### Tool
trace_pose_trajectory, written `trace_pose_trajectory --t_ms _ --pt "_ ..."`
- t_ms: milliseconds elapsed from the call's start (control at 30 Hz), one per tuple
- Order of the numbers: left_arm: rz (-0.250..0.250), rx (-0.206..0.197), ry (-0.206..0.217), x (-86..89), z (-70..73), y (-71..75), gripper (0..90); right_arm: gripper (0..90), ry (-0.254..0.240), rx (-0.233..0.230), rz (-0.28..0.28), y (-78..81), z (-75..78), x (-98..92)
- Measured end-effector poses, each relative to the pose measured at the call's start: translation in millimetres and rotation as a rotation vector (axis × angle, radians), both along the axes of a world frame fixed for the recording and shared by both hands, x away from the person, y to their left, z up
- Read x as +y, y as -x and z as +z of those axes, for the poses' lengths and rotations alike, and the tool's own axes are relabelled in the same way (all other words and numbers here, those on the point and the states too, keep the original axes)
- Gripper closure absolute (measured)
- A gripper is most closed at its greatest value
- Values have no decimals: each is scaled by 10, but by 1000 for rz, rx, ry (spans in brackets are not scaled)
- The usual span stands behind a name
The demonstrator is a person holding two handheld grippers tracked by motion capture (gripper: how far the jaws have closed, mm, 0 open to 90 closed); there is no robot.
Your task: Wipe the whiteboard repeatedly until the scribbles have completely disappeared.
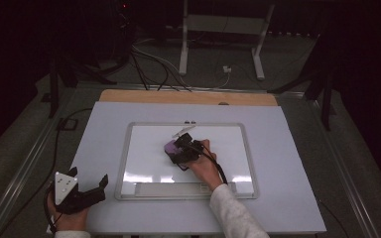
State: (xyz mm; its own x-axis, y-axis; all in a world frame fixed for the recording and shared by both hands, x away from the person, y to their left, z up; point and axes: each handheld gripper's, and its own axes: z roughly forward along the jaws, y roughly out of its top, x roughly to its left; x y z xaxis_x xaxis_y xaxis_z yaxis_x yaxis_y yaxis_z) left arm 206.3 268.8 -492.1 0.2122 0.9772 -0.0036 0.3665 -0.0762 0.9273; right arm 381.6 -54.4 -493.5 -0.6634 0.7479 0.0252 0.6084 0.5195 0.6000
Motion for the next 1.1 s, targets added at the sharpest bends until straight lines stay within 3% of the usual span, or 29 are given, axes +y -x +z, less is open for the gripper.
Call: trace_pose_trajectory --t_ms 167,267,333,400,533,600,667,833,900,1000,1100 --pt "4 2 4 10 -3 -2 5 415 1 -15 -199 -191 -13 -231" --pt "2 1 4 2 -2 -3 5 415 -5 -16 -266 -238 -17 -291" --pt "1 2 3 -2 -5 -9 5 415 13 -34 -256 -214 -17 -251" --pt "0 6 -1 -4 -6 -12 5 415 -8 -18 -201 -181 -20 -197" --pt "1 2 1 -9 -2 -9 5 415 -26 -4 -16 -43 -17 14" --pt "1 1 1 -6 0 -6 5 415 -11 -20 26 10 -18 99" --pt "1 0 3 -2 1 -4 5 415 -18 -11 1 -16 -19 99" --pt "3 -2 8 11 2 1 5 415 11 -35 -256 -229 -22 -156" --pt "2 0 7 15 -2 -3 5 415 8 -30 -318 -267 -21 -253" --pt "0 0 4 2 0 -5 5 415 23 -42 -299 -237 -17 -222" --pt "-1 0 0 -10 2 -8 5 415 -5 -20 -180 -157 -20 -82"
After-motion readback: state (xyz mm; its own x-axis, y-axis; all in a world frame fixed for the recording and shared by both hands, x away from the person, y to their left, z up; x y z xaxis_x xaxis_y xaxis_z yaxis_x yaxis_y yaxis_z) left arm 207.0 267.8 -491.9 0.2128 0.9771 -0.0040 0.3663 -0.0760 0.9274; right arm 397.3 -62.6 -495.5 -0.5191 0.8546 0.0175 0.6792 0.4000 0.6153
